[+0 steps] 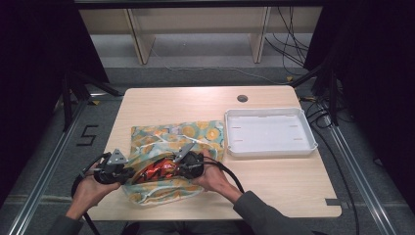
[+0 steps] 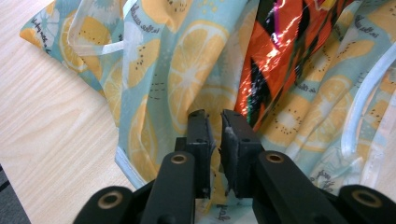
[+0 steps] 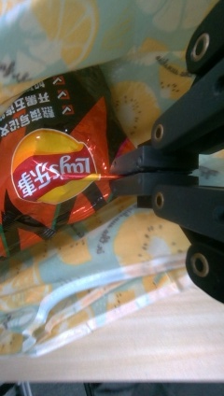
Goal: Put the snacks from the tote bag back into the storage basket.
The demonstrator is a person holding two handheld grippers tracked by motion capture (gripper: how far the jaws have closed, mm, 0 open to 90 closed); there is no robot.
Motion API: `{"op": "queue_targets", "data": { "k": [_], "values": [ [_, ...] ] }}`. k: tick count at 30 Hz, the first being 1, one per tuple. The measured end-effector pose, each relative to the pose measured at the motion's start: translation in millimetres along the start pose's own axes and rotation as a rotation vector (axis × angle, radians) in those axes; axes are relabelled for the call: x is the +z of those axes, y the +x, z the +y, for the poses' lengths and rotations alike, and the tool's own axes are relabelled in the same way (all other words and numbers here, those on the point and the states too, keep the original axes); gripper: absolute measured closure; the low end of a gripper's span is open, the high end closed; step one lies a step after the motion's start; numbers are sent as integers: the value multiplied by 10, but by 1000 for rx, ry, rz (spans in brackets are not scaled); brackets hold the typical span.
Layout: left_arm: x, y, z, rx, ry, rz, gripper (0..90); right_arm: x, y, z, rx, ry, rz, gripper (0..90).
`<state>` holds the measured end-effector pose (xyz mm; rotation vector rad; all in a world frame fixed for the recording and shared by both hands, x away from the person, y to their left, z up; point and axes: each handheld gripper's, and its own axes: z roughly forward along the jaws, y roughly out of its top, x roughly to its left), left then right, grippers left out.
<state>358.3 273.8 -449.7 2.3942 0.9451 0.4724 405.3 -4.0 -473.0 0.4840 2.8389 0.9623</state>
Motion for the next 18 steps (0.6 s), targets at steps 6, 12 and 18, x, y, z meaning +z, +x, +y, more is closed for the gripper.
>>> {"op": "queue_targets", "data": {
  "k": [6, 12, 18],
  "values": [
    [-7, -6, -39, -51, -30, 10, 744, -282, -39, -79, 3, -25, 30, 900],
    [-55, -58, -37, -43, -38, 5, 586, -475, -59, -153, 36, -32, 45, 900],
    [-168, -299, -34, -29, -83, -65, 495, -590, -59, -147, 46, -52, 56, 900]
  ]
}}
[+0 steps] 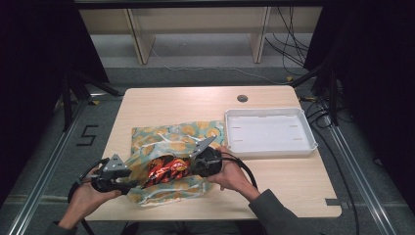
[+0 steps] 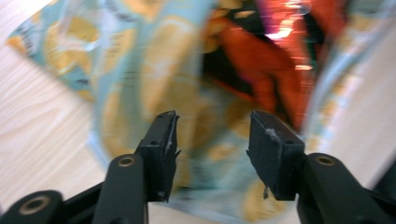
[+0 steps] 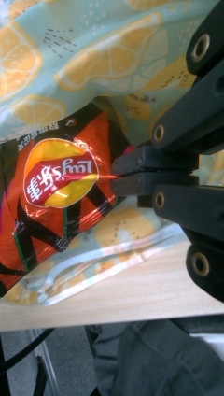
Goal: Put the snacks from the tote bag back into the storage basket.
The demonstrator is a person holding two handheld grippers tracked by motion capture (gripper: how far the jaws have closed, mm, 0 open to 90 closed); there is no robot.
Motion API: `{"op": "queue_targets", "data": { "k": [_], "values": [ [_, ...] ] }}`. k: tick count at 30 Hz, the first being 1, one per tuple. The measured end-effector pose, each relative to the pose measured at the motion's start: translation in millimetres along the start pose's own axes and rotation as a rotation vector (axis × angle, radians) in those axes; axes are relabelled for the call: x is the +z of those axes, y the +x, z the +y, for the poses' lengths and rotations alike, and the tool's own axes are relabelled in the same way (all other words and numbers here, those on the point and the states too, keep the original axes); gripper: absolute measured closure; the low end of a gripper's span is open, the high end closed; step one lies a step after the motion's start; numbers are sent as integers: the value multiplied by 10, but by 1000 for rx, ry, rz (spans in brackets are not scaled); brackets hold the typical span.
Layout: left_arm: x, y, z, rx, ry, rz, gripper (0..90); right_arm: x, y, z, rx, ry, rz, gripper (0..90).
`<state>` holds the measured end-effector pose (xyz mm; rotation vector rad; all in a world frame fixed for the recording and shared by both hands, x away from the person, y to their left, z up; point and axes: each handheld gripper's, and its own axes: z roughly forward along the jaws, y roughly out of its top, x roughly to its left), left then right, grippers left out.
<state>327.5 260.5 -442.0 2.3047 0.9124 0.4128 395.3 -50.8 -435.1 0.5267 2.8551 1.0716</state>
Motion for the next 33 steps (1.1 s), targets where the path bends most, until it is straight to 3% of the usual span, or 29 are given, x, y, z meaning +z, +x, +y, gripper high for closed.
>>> {"op": "queue_targets", "data": {
  "k": [3, 7, 10, 11, 12, 17, 21, 22, 23, 25, 26, 27, 29, 30, 32, 33],
  "values": [
    [-34, -109, -2, 37, -16, -7, 473, -45, 10, 7, 3, -3, -5, 900],
    [-88, -184, 17, 39, -30, -42, 450, -91, -13, -9, -7, -10, -2, 900],
    [-143, -208, 42, 45, -42, -46, 428, -126, -22, -14, 8, -18, -3, 900],
    [-151, -214, 47, 55, -41, -49, 427, -125, -36, -10, -11, -28, -4, 900],
    [-139, -238, 52, 40, -49, -48, 427, -147, -33, -5, 2, -20, 2, 900],
    [-59, -311, 103, 67, -54, -30, 449, -194, -7, 24, 14, -38, 10, 900],
    [-43, -355, 167, 109, -80, -32, 575, -237, 3, 54, -1, -61, 15, 900],
    [-48, -361, 187, 123, -76, -28, 612, -266, 22, 59, 33, -48, 22, 900],
    [-49, -380, 202, 118, -91, -20, 658, -267, 19, 63, 22, -70, 19, 900],
    [-88, -367, 251, 180, -76, -5, 762, -292, 11, 77, 3, -70, 11, 900],
    [-79, -395, 263, 140, -114, 2, 806, -322, 14, 81, 18, -69, 11, 900],
    [-99, -382, 288, 160, -113, 10, 841, -337, 0, 87, 2, -78, 8, 900],
    [-117, -380, 307, 158, -116, 3, 862, -395, -12, 104, 1, -93, 1, 900],
    [-170, -370, 358, 164, -129, -17, 875, -429, -10, 114, 14, -102, -2, 900],
    [-197, -363, 388, 148, -144, -30, 884, -503, -10, 121, 45, -128, 3, 898],
    [-272, -332, 456, 128, -175, -53, 886, -534, -27, 122, 40, -146, 6, 890]
  ]
}}
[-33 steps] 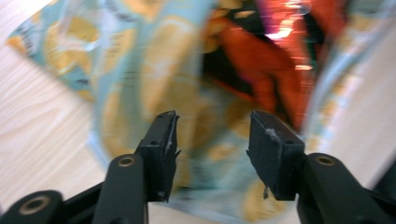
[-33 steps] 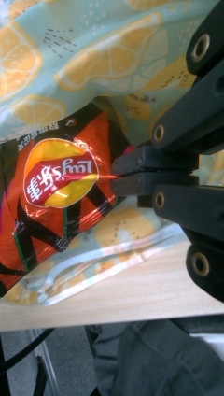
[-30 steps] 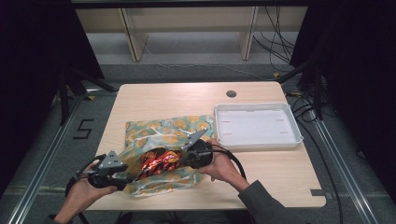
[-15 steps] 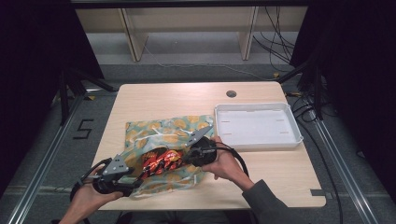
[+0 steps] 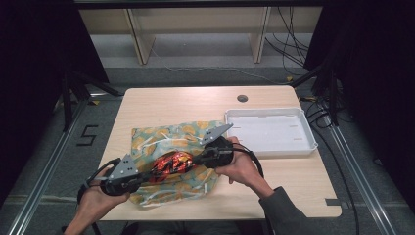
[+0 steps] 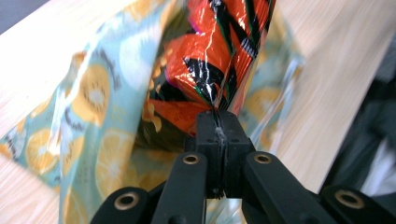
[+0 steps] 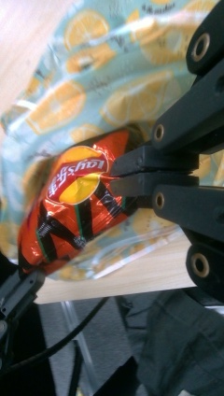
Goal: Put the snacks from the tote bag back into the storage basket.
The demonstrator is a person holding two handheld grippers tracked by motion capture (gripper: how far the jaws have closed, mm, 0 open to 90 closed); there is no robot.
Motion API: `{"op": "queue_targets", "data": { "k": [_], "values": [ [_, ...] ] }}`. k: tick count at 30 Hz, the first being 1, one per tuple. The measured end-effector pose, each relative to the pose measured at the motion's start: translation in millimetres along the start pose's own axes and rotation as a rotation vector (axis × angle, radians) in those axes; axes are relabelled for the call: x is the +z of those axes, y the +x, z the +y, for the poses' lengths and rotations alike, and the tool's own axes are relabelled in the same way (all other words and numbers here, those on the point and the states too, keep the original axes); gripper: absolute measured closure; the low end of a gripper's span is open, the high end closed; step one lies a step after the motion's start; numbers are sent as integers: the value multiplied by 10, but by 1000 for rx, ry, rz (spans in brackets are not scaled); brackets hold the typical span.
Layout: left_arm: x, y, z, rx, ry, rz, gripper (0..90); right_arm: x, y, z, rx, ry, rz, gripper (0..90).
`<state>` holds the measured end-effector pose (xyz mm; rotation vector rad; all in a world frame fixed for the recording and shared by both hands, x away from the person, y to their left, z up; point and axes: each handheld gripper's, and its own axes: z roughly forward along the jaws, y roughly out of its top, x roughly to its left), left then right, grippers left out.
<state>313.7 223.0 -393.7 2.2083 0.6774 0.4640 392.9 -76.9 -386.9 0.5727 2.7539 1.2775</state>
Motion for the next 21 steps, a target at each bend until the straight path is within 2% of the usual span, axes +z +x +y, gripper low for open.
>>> {"op": "queue_targets", "data": {
  "k": [2, 4, 6, 7, 8, 9, 10, 11, 12, 14, 15, 16, 17, 18, 20, 21],
  "values": [
    [-74, 41, 81, -14, -25, -13, 890, -92, -25, 13, 4, -34, -2, 838],
    [-139, 102, 155, -41, -50, -21, 892, -180, -50, 14, 8, -69, 1, 727],
    [-179, 157, 215, -93, -101, -27, 892, -277, -68, -14, 4, -96, -11, 661],
    [-205, 204, 241, -87, -101, -39, 892, -317, -73, -40, 7, -101, -7, 633],
    [-219, 222, 259, -113, -116, -35, 892, -353, -81, -72, 11, -113, -18, 616],
    [-219, 222, 259, -113, -116, -35, 892, -353, -81, -72, 11, -113, -18, 616],
    [-245, 280, 290, -115, -109, -47, 892, -391, -93, -138, -3, -93, -19, 599],
    [-245, 280, 290, -115, -109, -47, 891, -391, -93, -138, -3, -93, -19, 599],
    [-252, 311, 299, -118, -108, -50, 891, -350, -111, -196, -5, -89, -44, 590],
    [-243, 326, 283, -128, -118, -50, 890, -271, -152, -223, 4, -89, -34, 587],
    [-247, 344, 279, -126, -105, -54, 890, -234, -175, -223, 4, -83, -28, 580],
    [-232, 351, 259, -139, -119, -57, 889, -186, -185, -217, 11, -94, -31, 581],
    [-230, 365, 250, -134, -112, -56, 889, -152, -198, -198, 7, -94, -28, 583],
    [-221, 365, 241, -153, -116, -58, 889, -100, -200, -178, 9, -114, -26, 586],
    [-220, 384, 236, -147, -116, -62, 888, -39, -197, -123, -14, -122, -26, 596],
    [-214, 410, 228, -160, -121, -70, 888, -17, -187, -95, -21, -114, -21, 596]
  ]
}}
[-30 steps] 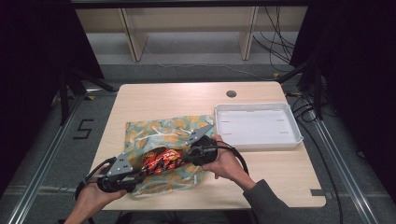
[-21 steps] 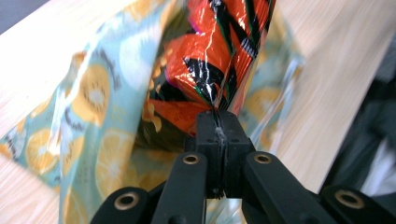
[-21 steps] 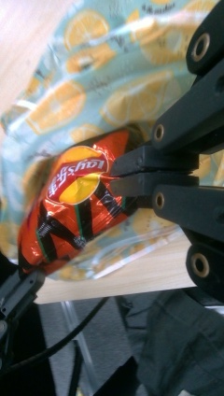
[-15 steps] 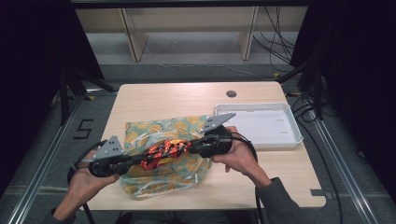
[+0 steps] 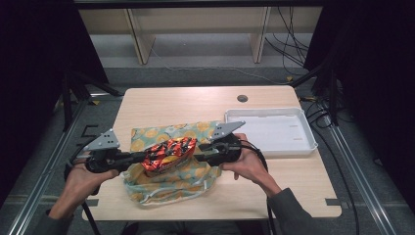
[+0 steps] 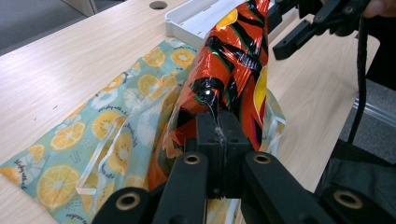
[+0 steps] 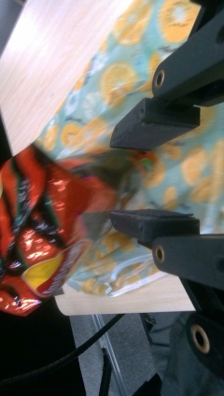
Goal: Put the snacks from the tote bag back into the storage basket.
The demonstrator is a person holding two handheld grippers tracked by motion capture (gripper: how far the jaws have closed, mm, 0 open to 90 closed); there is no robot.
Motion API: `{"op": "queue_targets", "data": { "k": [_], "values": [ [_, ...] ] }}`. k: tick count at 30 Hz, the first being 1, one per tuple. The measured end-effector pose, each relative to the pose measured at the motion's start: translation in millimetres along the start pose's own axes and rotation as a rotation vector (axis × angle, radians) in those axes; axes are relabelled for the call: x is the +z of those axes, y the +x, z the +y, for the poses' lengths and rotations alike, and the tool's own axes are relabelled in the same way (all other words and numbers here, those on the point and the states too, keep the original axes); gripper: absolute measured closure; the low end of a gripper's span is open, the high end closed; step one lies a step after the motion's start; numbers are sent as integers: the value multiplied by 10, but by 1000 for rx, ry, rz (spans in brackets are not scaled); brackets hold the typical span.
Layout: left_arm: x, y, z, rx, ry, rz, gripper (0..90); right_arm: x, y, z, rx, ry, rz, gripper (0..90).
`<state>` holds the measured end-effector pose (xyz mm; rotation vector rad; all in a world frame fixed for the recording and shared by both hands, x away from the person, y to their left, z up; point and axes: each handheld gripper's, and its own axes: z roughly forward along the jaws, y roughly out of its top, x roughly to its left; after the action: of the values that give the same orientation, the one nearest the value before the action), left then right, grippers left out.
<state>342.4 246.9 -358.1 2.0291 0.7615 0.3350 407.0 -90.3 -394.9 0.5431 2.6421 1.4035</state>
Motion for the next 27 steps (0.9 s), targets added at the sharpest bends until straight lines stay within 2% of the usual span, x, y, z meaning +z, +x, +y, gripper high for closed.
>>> {"op": "queue_targets", "data": {
  "k": [1, 2, 3, 4, 5, 6, 8, 9, 11, 14, 15, 16, 17, 21, 24, 25, 27],
  "values": [
    [0, 0, 0, 0, 0, 0, 888, 0, 0, 0, 0, 0, 0, 596],
    [1, 11, -2, -4, -2, -4, 888, 54, 14, 49, -23, -12, 0, 605],
    [2, 28, -5, -21, -7, -24, 887, 84, 19, 67, -34, -29, 0, 607],
    [6, 30, -9, -35, -14, -26, 887, 88, 34, 90, -36, -19, 11, 610],
    [6, 42, -9, -37, -9, -24, 887, 117, 44, 103, -55, -38, 16, 609],
    [14, 46, -11, -56, -23, -22, 887, 117, 57, 118, -58, -29, 22, 612],
    [14, 62, -9, -61, -18, -24, 887, 130, 80, 126, -61, -44, 8, 613],
    [23, 90, -11, -76, -30, -29, 888, 117, 102, 141, -58, -23, 17, 627],
    [29, 113, -2, -99, -24, -50, 887, 90, 127, 150, -68, -27, 10, 650],
    [43, 115, 3, -116, -31, -56, 885, 41, 168, 173, -52, -19, 12, 653],
    [59, 131, 10, -133, -39, -70, 883, -12, 173, 200, -52, -46, 15, 658],
    [59, 131, 10, -133, -39, -70, 881, -12, 173, 200, -52, -46, 15, 658],
    [91, 148, 12, -151, -39, -63, 877, -39, 151, 205, -41, -53, 16, 664],
    [131, 159, 30, -151, -30, -55, 868, 39, 85, 136, 8, -70, 22, 679],
    [140, 156, 40, -148, -35, -59, 857, 59, 51, 115, 22, -67, 29, 717],
    [145, 153, 45, -146, -45, -49, 831, 65, 32, 102, 58, -76, 36, 808],
    [133, 163, 50, -149, -43, -46, 791, 90, -4, 92, 30, -99, 44, 869]
  ]
}}
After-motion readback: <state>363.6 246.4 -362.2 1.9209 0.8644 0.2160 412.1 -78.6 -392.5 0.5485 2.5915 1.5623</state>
